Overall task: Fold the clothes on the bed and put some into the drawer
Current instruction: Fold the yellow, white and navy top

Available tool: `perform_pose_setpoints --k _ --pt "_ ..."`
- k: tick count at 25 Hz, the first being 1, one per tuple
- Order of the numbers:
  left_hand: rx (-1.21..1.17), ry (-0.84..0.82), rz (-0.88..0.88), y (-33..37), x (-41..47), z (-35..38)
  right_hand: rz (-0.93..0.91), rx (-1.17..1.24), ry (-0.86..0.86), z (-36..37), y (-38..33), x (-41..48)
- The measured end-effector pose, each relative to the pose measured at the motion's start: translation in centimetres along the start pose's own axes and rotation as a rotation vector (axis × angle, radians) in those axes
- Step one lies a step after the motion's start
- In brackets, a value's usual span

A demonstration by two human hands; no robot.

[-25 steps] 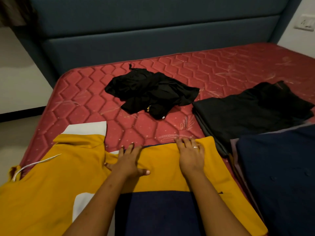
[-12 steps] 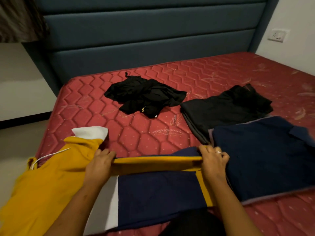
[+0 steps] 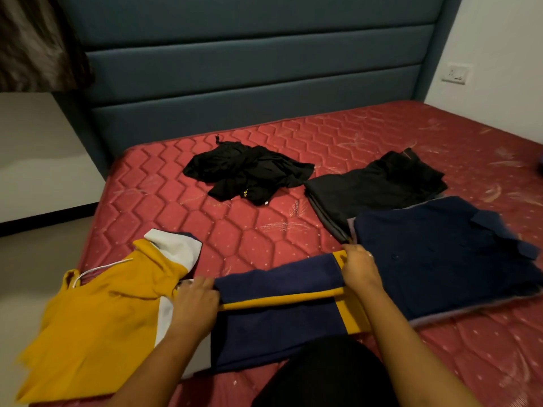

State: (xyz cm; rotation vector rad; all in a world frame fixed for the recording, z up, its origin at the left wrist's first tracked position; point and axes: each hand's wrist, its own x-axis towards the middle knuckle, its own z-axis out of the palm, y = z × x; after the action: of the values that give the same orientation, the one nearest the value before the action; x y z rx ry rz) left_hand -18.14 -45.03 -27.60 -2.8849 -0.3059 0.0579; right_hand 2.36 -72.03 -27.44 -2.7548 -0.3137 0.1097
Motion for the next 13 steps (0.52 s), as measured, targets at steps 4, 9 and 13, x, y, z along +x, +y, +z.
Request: perform_pose_setpoints --k 4,9,13 --pt "-0.183 -0.040 0.055 2.8 3.2 0.9 -0.110 -0.152 -0.305 2.4 0.6 2.6" --pt "-0.398 -0.306 -0.081 4.8 5.7 1.6 -0.138 -0.345 -0.151 3.8 0.5 2.9" --pt "-0.371 -0.342 -0.244 3.5 5.2 3.2 -0.138 -0.436 -0.043 3.2 0.4 3.1"
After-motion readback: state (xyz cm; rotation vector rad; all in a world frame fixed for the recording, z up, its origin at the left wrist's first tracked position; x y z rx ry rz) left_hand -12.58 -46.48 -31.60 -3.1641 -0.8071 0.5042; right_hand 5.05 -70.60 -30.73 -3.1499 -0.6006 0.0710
